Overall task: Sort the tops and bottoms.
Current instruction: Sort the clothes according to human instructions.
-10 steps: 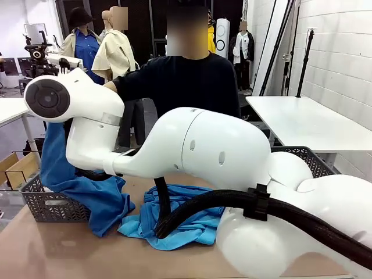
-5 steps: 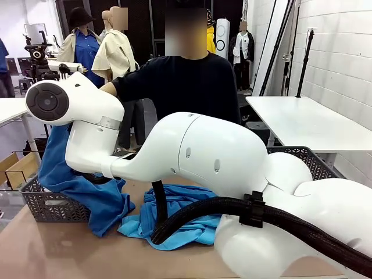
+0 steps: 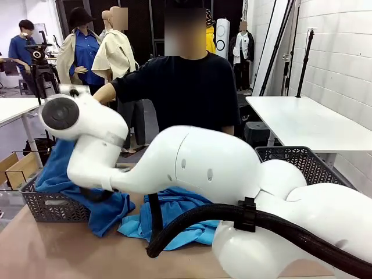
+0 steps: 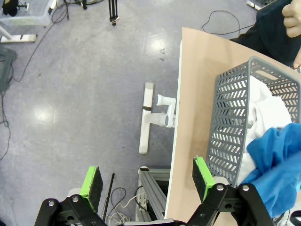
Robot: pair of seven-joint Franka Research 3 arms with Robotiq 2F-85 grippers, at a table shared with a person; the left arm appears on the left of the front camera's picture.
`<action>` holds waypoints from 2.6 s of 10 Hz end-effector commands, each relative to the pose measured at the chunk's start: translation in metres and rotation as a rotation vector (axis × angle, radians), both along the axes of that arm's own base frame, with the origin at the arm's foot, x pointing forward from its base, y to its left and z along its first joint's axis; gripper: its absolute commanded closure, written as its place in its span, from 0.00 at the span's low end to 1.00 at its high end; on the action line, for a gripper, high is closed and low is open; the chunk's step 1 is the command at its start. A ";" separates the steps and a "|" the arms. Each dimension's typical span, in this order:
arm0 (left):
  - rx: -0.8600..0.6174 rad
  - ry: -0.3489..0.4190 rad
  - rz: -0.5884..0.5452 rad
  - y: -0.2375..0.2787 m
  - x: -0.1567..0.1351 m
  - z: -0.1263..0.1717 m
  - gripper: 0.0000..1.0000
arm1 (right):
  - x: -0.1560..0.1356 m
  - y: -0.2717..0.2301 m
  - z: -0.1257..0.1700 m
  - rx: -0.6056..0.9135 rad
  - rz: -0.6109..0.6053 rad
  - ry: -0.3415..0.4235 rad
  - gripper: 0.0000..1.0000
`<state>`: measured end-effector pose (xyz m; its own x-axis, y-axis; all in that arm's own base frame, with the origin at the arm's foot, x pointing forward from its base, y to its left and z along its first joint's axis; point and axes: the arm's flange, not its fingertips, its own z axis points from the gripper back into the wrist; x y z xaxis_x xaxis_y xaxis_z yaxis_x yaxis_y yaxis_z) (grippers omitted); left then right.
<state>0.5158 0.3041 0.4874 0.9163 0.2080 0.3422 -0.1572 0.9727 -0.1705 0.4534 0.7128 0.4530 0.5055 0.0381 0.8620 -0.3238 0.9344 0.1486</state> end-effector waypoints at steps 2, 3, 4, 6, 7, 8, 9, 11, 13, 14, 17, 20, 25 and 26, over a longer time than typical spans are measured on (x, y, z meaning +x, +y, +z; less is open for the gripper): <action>0.011 0.006 0.000 0.001 -0.002 0.001 0.00 | 0.033 0.029 -0.052 -0.052 0.058 0.235 1.00; 0.011 0.006 0.000 0.001 -0.002 0.001 0.00 | 0.035 0.025 -0.056 -0.055 0.045 0.242 1.00; 0.011 0.006 0.000 0.001 -0.002 0.001 0.00 | 0.036 0.022 -0.055 -0.043 0.047 0.248 1.00; 0.011 0.006 0.000 0.001 -0.002 0.001 0.00 | 0.039 0.022 -0.054 -0.048 0.081 0.288 1.00; 0.011 0.006 0.000 0.001 -0.002 0.001 0.00 | 0.044 0.024 -0.058 -0.051 0.091 0.318 1.00; 0.011 0.006 0.000 0.001 -0.002 0.001 0.00 | 0.046 0.026 -0.061 -0.054 0.107 0.344 1.00; 0.011 0.006 0.000 0.001 -0.002 0.001 0.00 | 0.047 0.027 -0.061 -0.061 0.103 0.347 0.93; 0.011 0.006 0.000 0.001 -0.002 0.001 0.00 | 0.047 0.025 -0.051 -0.068 0.099 0.326 0.54; 0.011 0.006 0.000 0.001 -0.002 0.001 0.00 | 0.045 0.021 -0.040 -0.062 0.099 0.302 0.15; 0.011 0.006 0.000 0.001 -0.002 0.001 0.00 | 0.045 0.020 -0.034 -0.058 0.100 0.296 0.00; 0.011 0.006 0.000 0.001 -0.002 0.001 0.00 | 0.042 0.016 -0.014 -0.051 0.123 0.272 0.00; 0.011 0.006 0.000 0.001 -0.002 0.001 0.00 | 0.028 -0.033 0.040 -0.058 0.114 0.266 0.00; 0.011 0.006 0.000 0.001 -0.002 0.001 0.00 | -0.017 -0.215 0.078 -0.594 -0.031 0.324 0.00; 0.011 0.006 0.000 0.001 -0.002 0.001 0.00 | -0.036 -0.248 0.074 -0.651 -0.065 0.324 0.00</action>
<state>0.5154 0.3049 0.4876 0.9159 0.2093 0.3424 -0.1586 0.9726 -0.1703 0.5078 0.5715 0.5861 0.7694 0.3891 0.5066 -0.2866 0.9191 -0.2705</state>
